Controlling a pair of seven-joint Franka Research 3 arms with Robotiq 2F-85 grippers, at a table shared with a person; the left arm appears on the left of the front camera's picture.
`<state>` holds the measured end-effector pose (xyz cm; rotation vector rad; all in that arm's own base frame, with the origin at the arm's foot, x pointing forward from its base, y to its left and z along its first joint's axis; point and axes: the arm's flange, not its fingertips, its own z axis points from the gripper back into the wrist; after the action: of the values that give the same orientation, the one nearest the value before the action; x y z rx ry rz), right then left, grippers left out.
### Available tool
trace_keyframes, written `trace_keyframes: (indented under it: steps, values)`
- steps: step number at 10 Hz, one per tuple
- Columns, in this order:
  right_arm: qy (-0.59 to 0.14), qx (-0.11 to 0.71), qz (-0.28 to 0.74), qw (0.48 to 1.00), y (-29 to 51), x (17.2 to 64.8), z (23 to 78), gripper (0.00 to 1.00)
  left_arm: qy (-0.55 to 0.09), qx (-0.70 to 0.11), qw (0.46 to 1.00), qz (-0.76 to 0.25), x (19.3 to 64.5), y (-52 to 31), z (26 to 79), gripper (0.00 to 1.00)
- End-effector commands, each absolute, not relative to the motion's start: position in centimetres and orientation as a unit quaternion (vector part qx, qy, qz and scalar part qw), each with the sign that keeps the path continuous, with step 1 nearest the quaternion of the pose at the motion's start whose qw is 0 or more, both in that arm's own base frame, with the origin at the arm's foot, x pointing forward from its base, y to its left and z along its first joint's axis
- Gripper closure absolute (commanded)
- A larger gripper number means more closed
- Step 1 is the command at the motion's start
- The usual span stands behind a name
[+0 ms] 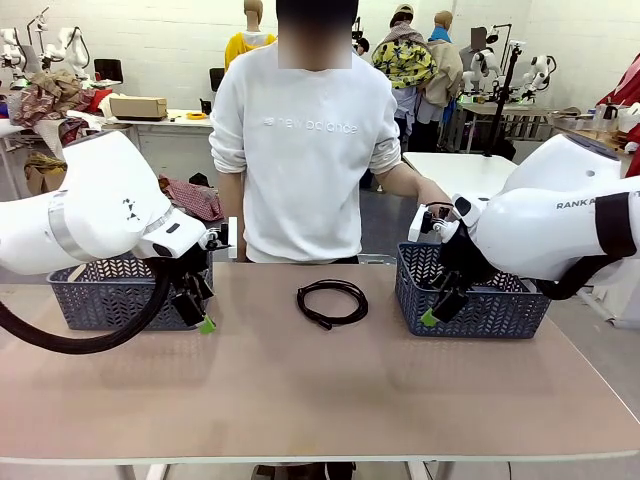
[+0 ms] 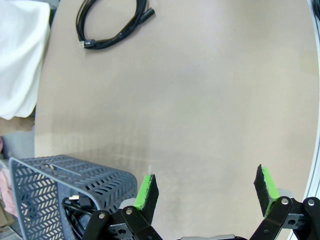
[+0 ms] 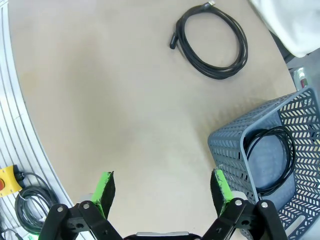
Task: Organize the cables according to human instructions.
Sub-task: Pick up a bundle of cables and place it in the basket indicated by the human.
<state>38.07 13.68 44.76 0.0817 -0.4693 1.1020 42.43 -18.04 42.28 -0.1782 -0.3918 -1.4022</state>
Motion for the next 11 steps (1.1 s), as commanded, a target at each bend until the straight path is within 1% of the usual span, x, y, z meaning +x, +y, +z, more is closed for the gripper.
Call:
trace_keyframes:
  steps: [1, 3, 4, 7, 9, 11]
  values:
    - [-0.221, 0.036, 0.515, 0.828, 13.5, 38.1, 44.8, 0.0, -0.179, -0.081, 0.744, -0.639, 42.5, -17.8, 42.4, 0.0]
    - [-0.221, 0.038, 0.519, 0.825, 13.7, 38.1, 44.8, 0.0, -0.179, -0.081, 0.744, -0.639, 42.5, -17.8, 42.4, 0.0]
    - [-0.211, 0.037, 0.511, 0.832, 14.6, 38.8, 45.1, 0.0, -0.179, -0.081, 0.744, -0.639, 42.5, -17.8, 42.4, 0.0]
    - [-0.17, 0.057, 0.492, 0.852, 18.3, 42.4, 46.1, 0.0, -0.179, -0.081, 0.744, -0.639, 42.5, -17.8, 42.4, 0.0]
    - [-0.141, 0.073, 0.467, 0.87, 21.4, 45.3, 45.8, 0.0, -0.179, -0.081, 0.744, -0.639, 42.5, -17.8, 42.4, 0.0]
    - [-0.141, 0.081, 0.431, 0.888, 24.7, 47.3, 44.7, 0.0, -0.179, -0.081, 0.744, -0.639, 42.5, -17.8, 42.4, 0.0]
